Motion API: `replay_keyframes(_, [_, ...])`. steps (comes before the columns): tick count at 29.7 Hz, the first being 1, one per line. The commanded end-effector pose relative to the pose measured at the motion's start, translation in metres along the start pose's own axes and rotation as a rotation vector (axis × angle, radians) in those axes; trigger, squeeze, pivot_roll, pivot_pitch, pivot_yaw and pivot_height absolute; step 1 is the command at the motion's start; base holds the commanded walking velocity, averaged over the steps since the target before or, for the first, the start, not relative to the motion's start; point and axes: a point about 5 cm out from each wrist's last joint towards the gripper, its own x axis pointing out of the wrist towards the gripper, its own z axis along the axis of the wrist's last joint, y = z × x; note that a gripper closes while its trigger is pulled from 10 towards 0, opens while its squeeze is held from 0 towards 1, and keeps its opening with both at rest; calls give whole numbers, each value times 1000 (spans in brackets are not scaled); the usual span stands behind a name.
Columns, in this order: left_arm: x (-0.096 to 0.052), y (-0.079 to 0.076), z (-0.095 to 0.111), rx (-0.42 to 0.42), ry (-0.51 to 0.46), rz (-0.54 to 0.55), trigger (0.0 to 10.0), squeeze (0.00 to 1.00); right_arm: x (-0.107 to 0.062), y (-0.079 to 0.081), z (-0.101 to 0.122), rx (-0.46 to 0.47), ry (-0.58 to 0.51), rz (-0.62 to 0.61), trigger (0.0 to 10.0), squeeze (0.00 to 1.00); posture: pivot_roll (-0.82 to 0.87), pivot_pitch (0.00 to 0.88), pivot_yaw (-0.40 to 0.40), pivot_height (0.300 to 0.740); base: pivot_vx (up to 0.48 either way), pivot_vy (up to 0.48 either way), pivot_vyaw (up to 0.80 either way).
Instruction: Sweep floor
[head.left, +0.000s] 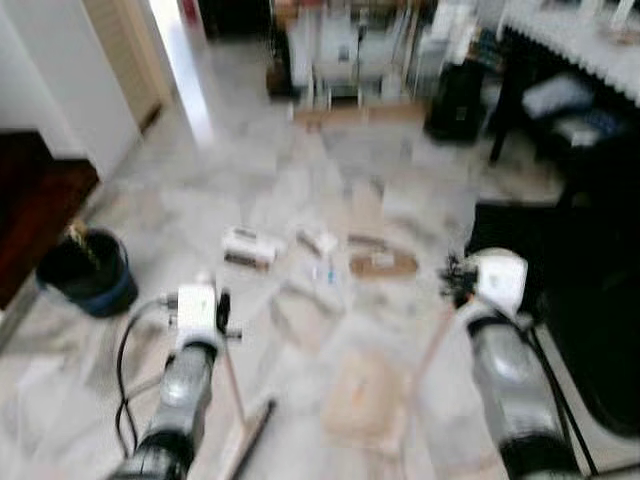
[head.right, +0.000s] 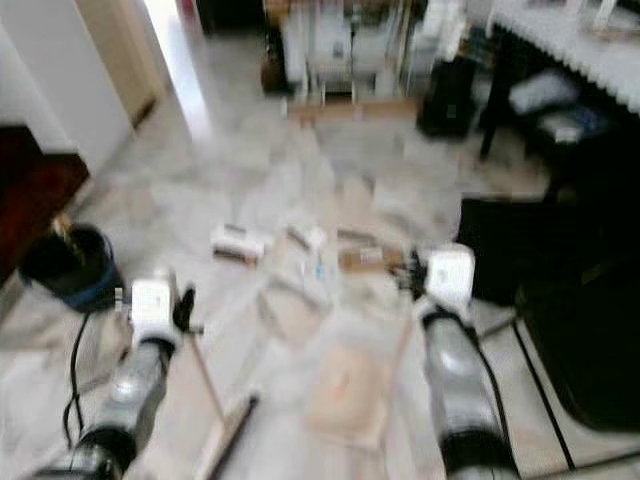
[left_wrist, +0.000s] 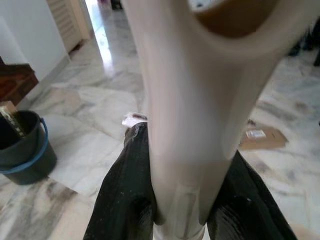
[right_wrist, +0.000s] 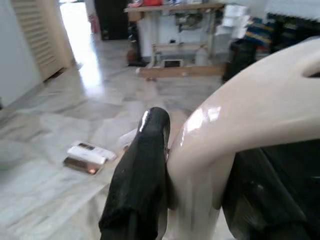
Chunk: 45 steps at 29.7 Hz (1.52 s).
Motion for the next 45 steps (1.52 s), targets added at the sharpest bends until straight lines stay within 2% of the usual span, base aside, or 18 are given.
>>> replay_keyframes(1, [12, 0, 28, 4, -125, 14, 10000, 0, 3, 0, 3, -19, -17, 22, 10000, 0, -63, 0, 37, 740, 0, 0, 0])
replay_keyframes(17, [9, -5, 27, 11, -127, 16, 10000, 0, 2, -4, -4, -9, -6, 29, 10000, 0, -60, 0, 32, 740, 0, 0, 0])
replay_keyframes(23, [7, -2, 27, 12, -133, 36, 10000, 0, 2, -2, -6, 1, -2, 35, 10000, 0, -57, 0, 35, 740, 0, 0, 0])
replay_keyframes(29, [6, -4, 32, 14, -168, 32, 10000, 0, 4, 1, 0, 3, -31, 43, 10000, 0, -57, 0, 39, 740, 0, 0, 0])
replay_keyframes(45, [10, -6, 42, 18, -194, 23, 10000, 0, 10, 1, 13, 18, -81, 29, 10000, 0, -57, 14, 49, 740, 260, 0, 0])
